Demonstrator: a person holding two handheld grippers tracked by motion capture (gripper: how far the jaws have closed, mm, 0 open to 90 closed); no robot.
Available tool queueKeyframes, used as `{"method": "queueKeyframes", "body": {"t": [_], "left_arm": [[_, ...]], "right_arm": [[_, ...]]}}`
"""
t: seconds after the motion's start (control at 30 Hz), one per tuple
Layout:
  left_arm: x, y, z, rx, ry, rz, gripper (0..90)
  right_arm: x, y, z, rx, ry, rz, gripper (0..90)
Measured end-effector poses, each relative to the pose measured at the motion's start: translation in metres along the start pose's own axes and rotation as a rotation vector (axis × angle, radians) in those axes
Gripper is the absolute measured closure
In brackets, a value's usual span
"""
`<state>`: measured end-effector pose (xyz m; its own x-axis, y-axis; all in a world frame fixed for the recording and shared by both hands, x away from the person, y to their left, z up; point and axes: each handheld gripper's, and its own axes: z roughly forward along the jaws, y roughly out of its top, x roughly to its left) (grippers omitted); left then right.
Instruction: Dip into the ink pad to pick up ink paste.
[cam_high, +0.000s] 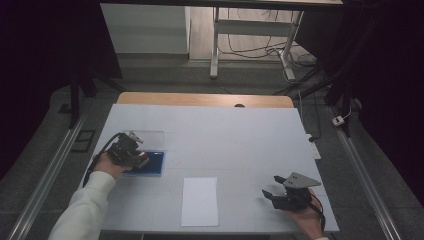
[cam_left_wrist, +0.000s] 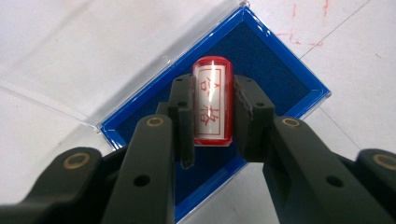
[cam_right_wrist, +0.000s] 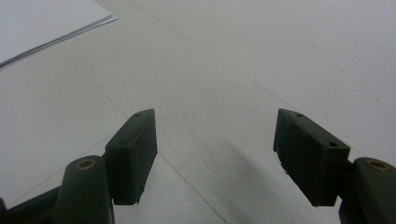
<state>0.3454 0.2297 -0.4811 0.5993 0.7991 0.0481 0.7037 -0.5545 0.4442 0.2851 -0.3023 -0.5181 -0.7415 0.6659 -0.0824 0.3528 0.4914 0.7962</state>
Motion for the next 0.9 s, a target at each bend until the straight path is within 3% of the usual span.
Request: {"method": "queueKeyframes", "body": {"t": [0.47, 0.57, 0.67, 0.9], "left_arm": [[0.002, -0.004, 0.0, -0.026, -0.011, -0.005, 71.1], [0.009, -0.007, -0.007, -0.061, -0.061, -0.037, 70.9], [0.012, -0.01, -0.015, -0.094, -0.076, -0.051, 70.9], [0.009, -0.006, -0.035, -0.118, -0.065, -0.025, 70.9]], "right_arm": [[0.0, 0.0, 0.0, 0.007, -0.01, -0.004, 29.9], [0.0, 0.0, -0.001, 0.005, -0.008, -0.002, 29.9], [-0.002, -0.002, -0.002, -0.007, -0.006, 0.009, 29.9], [-0.001, -0.001, -0.002, 0.004, -0.009, -0.003, 29.9]]}}
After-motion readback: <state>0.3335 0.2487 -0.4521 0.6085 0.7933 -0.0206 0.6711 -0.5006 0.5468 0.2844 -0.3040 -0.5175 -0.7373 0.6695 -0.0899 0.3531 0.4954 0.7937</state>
